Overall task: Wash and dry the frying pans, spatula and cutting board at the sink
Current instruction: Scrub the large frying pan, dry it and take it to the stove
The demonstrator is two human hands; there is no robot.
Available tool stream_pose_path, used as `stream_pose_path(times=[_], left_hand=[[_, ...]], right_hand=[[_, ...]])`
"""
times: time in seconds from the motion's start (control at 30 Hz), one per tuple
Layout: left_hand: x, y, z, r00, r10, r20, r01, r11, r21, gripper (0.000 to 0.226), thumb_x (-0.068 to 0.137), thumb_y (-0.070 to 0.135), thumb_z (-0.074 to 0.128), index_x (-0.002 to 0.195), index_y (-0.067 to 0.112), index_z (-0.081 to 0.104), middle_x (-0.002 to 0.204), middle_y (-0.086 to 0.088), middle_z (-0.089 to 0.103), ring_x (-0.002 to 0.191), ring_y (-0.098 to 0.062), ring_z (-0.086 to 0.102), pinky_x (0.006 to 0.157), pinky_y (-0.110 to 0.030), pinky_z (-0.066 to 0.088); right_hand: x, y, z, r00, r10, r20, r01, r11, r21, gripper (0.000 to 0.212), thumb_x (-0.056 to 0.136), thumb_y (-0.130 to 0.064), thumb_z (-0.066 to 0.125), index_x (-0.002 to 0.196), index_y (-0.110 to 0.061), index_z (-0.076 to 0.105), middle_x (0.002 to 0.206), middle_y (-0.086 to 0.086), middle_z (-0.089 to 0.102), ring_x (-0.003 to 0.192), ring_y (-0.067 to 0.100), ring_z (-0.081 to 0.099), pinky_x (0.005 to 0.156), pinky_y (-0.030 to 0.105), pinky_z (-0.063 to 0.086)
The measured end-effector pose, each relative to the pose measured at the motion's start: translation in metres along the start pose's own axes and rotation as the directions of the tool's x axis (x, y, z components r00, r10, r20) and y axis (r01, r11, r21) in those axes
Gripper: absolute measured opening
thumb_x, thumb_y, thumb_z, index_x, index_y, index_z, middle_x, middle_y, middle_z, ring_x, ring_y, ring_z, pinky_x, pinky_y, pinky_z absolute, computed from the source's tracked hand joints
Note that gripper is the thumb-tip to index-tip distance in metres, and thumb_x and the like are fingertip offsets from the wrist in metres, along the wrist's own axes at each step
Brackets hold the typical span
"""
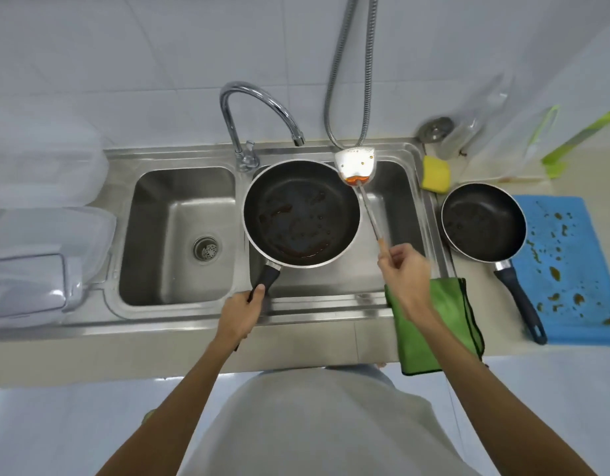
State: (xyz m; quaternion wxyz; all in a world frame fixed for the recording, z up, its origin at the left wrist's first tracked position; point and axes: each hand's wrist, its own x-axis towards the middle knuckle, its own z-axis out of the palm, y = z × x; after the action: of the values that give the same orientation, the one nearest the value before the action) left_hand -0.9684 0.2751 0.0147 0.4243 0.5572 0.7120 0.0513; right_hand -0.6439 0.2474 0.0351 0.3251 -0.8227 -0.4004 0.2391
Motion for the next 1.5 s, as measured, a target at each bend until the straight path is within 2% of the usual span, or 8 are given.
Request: stream_pose_path(times=[0.13, 0.23, 0.37, 0.6, 0.77, 1.27, 1.37, 1.5], left_hand=[[0.019, -0.012, -0.011, 1.000, 0.000, 0.030, 0.000, 1.000, 0.012, 0.057, 0.101, 0.053, 0.040, 0.075, 0.009, 0.065, 0.063, -0.009, 0.062, 0.053, -0.026, 0.060, 0.039, -0.031, 0.045], [0.028, -0.022, -0.018, 1.000, 0.000, 0.029, 0.000, 1.000, 0.015, 0.058, 0.099, 0.058, 0.040, 0.077, 0.012, 0.069, 0.069, -0.008, 0.068, 0.062, -0.030, 0.064, 0.054, -0.042, 0.054], [0.039, -0.030, -0.023, 0.999, 0.009, 0.037, -0.009, 1.000, 0.016, 0.055, 0.100, 0.056, 0.041, 0.076, 0.017, 0.071, 0.069, -0.003, 0.069, 0.057, -0.023, 0.063, 0.053, -0.033, 0.049], [0.039, -0.022, -0.017, 1.000, -0.018, 0.025, 0.021, 0.996, -0.086, 0.057, 0.102, 0.047, 0.046, 0.069, 0.004, 0.064, 0.055, 0.003, 0.057, 0.045, -0.013, 0.049, 0.046, -0.032, 0.040], [0.039, -0.016, -0.012, 0.999, -0.041, 0.019, 0.042, 0.995, -0.085, 0.060, 0.102, 0.046, 0.045, 0.074, -0.004, 0.062, 0.062, -0.018, 0.059, 0.050, -0.017, 0.049, 0.042, -0.027, 0.038], [0.063, -0.009, -0.016, 0.996, -0.031, 0.081, 0.036, 0.997, -0.070, 0.052, 0.103, 0.042, 0.046, 0.060, 0.013, 0.055, 0.056, -0.004, 0.060, 0.056, -0.016, 0.059, 0.057, -0.024, 0.042], [0.066, -0.013, -0.016, 0.996, -0.015, 0.089, 0.019, 0.998, -0.054, 0.053, 0.103, 0.044, 0.046, 0.059, 0.014, 0.053, 0.055, -0.002, 0.061, 0.054, -0.015, 0.058, 0.056, -0.026, 0.044], [0.070, -0.013, -0.015, 0.995, 0.011, 0.099, -0.010, 1.000, -0.006, 0.052, 0.103, 0.044, 0.045, 0.059, 0.016, 0.053, 0.055, 0.000, 0.060, 0.052, -0.013, 0.058, 0.055, -0.025, 0.041]], right_hand=[[0.006, 0.018, 0.001, 0.995, 0.059, -0.078, -0.060, 0.998, -0.010, 0.020, 0.090, -0.028, 0.069, 0.083, -0.010, 0.065, 0.071, 0.001, 0.068, 0.065, 0.021, 0.064, 0.067, 0.037, 0.053], [0.015, 0.033, 0.005, 0.993, 0.082, -0.085, -0.087, 0.995, -0.055, 0.020, 0.091, -0.023, 0.069, 0.087, -0.005, 0.066, 0.072, 0.006, 0.069, 0.067, 0.024, 0.065, 0.067, 0.034, 0.052], [0.041, 0.057, 0.021, 0.984, 0.179, -0.012, -0.179, 0.979, -0.100, 0.028, 0.094, -0.031, 0.067, 0.085, -0.005, 0.063, 0.068, 0.007, 0.066, 0.068, 0.027, 0.064, 0.063, 0.032, 0.042], [0.084, 0.075, 0.055, 0.950, 0.305, 0.062, -0.296, 0.948, -0.114, 0.027, 0.091, -0.028, 0.067, 0.093, -0.001, 0.067, 0.080, 0.016, 0.070, 0.076, 0.032, 0.066, 0.074, 0.039, 0.055], [0.102, 0.081, 0.073, 0.921, 0.368, 0.129, -0.354, 0.927, -0.120, 0.023, 0.090, -0.020, 0.066, 0.098, 0.002, 0.068, 0.088, 0.019, 0.069, 0.078, 0.034, 0.066, 0.073, 0.035, 0.054], [0.116, 0.096, 0.079, 0.866, 0.465, 0.182, -0.428, 0.879, -0.210, 0.034, 0.093, -0.029, 0.067, 0.112, 0.000, 0.063, 0.104, 0.021, 0.068, 0.095, 0.038, 0.067, 0.090, 0.042, 0.056], [0.111, 0.087, 0.074, 0.922, 0.364, 0.133, -0.317, 0.906, -0.281, 0.040, 0.094, -0.033, 0.067, 0.116, 0.000, 0.060, 0.111, 0.022, 0.063, 0.100, 0.040, 0.062, 0.087, 0.045, 0.052], [0.098, 0.041, 0.067, 0.990, -0.092, -0.106, 0.063, 0.967, -0.247, 0.019, 0.095, -0.017, 0.058, 0.105, -0.001, 0.061, 0.099, 0.017, 0.061, 0.095, 0.035, 0.056, 0.078, 0.044, 0.047]])
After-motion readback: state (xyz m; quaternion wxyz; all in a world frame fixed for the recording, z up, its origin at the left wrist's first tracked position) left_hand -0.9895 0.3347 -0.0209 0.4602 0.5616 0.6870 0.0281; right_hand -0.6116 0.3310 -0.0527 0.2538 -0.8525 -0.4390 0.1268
